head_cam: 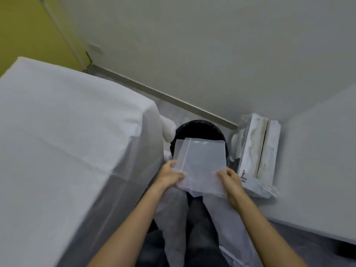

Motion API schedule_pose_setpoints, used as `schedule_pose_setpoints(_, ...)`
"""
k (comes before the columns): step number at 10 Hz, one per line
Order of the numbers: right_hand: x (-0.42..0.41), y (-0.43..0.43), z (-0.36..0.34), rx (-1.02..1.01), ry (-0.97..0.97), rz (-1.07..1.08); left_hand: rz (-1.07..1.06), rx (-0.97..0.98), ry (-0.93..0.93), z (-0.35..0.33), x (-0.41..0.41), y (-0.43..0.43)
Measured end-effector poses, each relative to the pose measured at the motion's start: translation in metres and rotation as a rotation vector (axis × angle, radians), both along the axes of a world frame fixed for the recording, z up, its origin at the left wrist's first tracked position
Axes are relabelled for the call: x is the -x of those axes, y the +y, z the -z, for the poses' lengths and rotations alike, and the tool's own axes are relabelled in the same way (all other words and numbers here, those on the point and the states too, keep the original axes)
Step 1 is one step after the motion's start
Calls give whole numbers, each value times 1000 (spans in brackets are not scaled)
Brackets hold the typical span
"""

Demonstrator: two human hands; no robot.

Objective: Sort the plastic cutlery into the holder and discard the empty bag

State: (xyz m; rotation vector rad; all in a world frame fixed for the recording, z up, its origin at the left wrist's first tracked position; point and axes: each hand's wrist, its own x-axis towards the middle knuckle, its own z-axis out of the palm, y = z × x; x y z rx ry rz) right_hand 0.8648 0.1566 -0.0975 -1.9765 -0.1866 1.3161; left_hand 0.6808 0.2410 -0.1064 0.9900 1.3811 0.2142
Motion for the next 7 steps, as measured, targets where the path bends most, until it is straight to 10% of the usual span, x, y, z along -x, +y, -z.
schedule_pose_setpoints(3, -106, 73, 67, 284, 96, -96, -124, 234, 129, 63, -109, 47)
schedule_pose_setpoints(7, -126, 117, 60, 198, -141, -537, -44, -56, 283, 58, -121, 55)
